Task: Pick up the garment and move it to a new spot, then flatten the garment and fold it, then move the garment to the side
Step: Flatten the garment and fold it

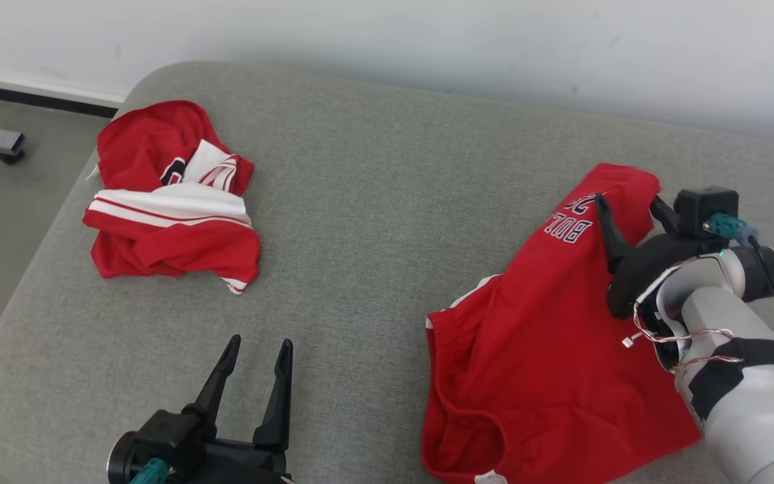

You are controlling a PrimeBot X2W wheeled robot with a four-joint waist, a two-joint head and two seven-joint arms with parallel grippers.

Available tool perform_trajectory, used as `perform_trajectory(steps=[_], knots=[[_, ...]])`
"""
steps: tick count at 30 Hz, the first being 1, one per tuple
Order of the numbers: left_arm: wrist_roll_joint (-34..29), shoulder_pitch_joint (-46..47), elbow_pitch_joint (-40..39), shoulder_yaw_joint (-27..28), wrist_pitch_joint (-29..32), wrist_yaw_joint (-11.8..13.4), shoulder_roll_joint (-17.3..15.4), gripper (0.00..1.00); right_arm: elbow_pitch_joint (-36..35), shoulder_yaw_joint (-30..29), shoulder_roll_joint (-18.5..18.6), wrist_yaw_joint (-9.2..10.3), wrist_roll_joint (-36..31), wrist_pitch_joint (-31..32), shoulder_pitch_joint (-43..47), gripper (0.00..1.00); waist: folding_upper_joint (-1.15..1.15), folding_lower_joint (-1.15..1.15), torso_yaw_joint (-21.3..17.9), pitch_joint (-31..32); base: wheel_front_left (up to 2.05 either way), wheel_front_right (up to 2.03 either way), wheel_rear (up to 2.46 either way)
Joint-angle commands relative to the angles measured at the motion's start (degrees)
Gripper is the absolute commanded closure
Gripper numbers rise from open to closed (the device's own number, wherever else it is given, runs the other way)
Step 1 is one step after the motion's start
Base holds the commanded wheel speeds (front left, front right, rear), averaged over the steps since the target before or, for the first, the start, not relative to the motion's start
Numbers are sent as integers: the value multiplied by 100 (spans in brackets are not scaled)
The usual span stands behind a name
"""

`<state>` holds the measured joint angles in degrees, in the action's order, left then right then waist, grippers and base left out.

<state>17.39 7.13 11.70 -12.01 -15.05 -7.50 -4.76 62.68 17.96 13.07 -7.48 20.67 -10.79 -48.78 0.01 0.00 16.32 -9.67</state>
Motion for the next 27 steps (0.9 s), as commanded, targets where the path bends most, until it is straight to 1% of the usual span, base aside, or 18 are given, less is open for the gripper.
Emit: perform_trajectory(steps=[1, 4, 7, 10, 14, 17, 18, 22, 27], knots=[[-21, -31, -3, 47, -19, 5, -33, 0, 13, 24, 58, -3, 73, -157, 137, 0, -1, 0, -138, 110, 0, 0, 0], [-56, -131, -25, 105, -19, 4, -83, 0, -174, 37, 150, -3, 172, -354, 353, 0, -1, 0, -325, 225, 0, 0, 0], [-97, -198, -66, 182, -19, 5, -148, 0, -563, -9, 281, -3, 271, -437, 684, 0, -1, 0, -536, 341, 0, 0, 0], [-143, -301, -107, 295, -19, 5, -204, 0, -1301, -241, 454, -3, 281, -443, 1135, 0, -1, 0, -770, 438, 0, 0, 0], [-195, -404, -162, 425, -19, 5, -265, 0, -2363, -631, 499, -3, 152, -435, 1996, 0, -1, 0, -1035, 545, 0, 0, 0], [-214, -481, -186, 500, -19, 5, -302, 0, -3077, -917, 425, -3, 45, -435, 2633, 0, -1, 0, -1199, 618, 0, 0, 0], [-214, -481, -186, 500, -19, 5, -302, 0, -3077, -917, 425, -3, 45, -435, 2633, 0, -1, 0, -1199, 618, 0, 0, 0], [-234, -544, -187, 566, -19, 5, -341, 0, -3920, -1236, 245, -3, -132, -434, 3464, 0, -1, 0, -1354, 732, 0, 0, 0], [-249, -685, -189, 641, -19, 5, -360, 0, -4721, -1543, -8, -3, -380, -435, 4352, 0, -1, 0, -1484, 880, 0, 0, 0]])
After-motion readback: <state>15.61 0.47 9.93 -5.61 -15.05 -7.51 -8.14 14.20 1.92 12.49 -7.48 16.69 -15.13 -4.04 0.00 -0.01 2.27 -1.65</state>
